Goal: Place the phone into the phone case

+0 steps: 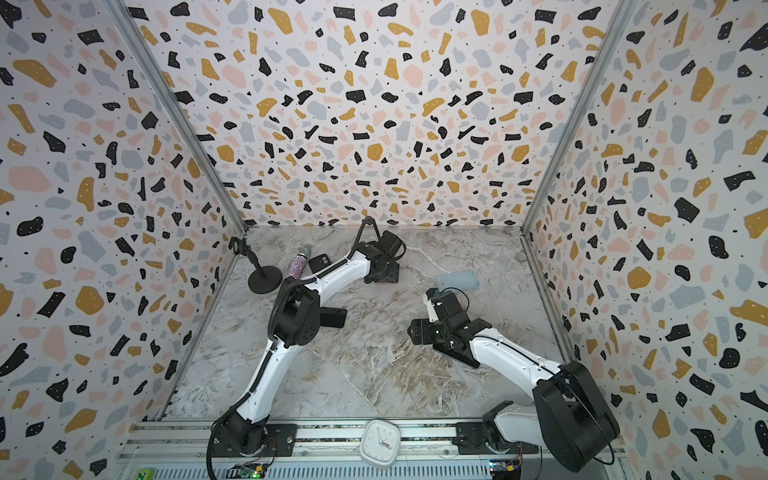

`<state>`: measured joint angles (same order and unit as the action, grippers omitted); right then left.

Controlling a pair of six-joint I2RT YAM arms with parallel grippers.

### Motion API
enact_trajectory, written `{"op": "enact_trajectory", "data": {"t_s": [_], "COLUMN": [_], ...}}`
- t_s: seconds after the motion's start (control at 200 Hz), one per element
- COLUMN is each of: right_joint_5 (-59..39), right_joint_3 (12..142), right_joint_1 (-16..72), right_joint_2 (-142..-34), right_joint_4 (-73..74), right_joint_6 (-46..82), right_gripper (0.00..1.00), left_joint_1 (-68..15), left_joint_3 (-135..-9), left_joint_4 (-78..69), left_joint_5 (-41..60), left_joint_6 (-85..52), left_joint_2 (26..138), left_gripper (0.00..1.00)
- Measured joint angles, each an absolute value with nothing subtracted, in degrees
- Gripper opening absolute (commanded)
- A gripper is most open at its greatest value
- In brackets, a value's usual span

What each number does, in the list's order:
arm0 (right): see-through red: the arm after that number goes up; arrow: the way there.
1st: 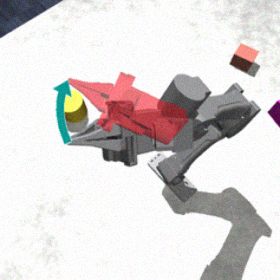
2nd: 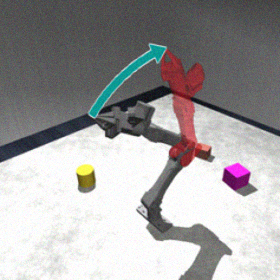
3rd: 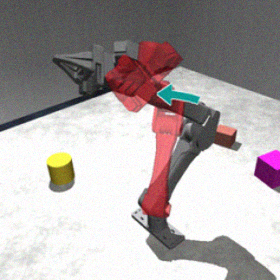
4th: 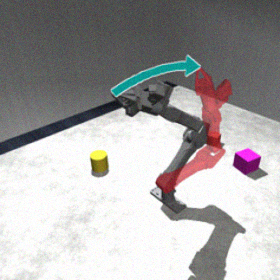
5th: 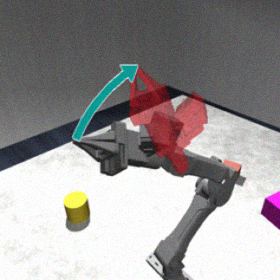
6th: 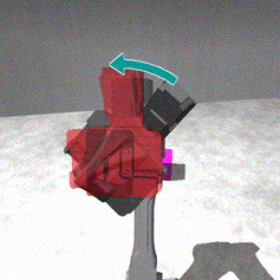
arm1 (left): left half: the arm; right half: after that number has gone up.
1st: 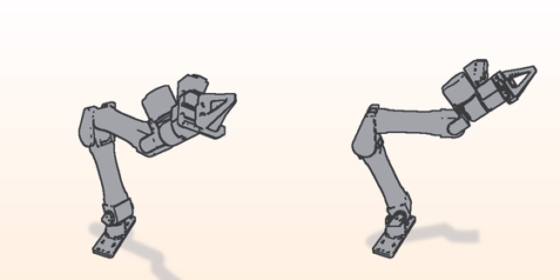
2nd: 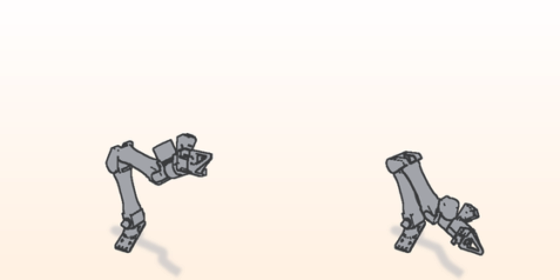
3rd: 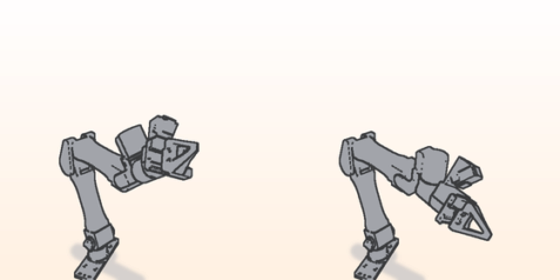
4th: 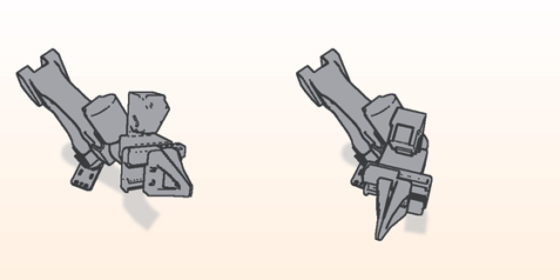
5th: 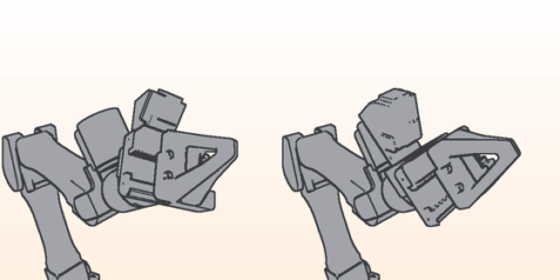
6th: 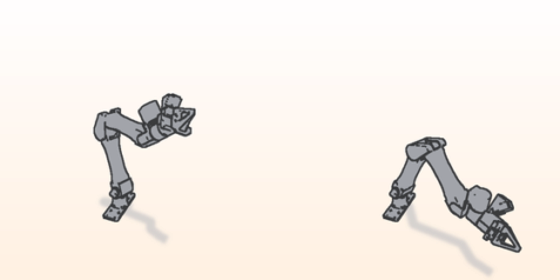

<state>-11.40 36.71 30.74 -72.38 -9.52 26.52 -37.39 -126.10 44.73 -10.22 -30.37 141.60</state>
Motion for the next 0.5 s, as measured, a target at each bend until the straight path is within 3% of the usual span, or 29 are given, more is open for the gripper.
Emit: {"op": "enact_trajectory", "data": {"t_s": [0.335,0.501], "right_joint_5": [-11.62,-12.23], "right_joint_3": [36.71,36.69], "right_joint_1": [30.74,30.74], "right_joint_2": [-72.36,-71.94], "right_joint_4": [-9.54,-9.54], "right_joint_6": [26.74,26.70], "right_gripper": [0.80,0.80], "left_joint_1": [-36.62,-36.42], "left_joint_3": [-126.67,-126.34], "left_joint_4": [44.77,43.86], "left_joint_5": [-8.32,-7.66], "left_joint_6": [-31.09,-32.27], "left_joint_2": [143.81,143.83], "left_gripper": [0.60,0.67]}}
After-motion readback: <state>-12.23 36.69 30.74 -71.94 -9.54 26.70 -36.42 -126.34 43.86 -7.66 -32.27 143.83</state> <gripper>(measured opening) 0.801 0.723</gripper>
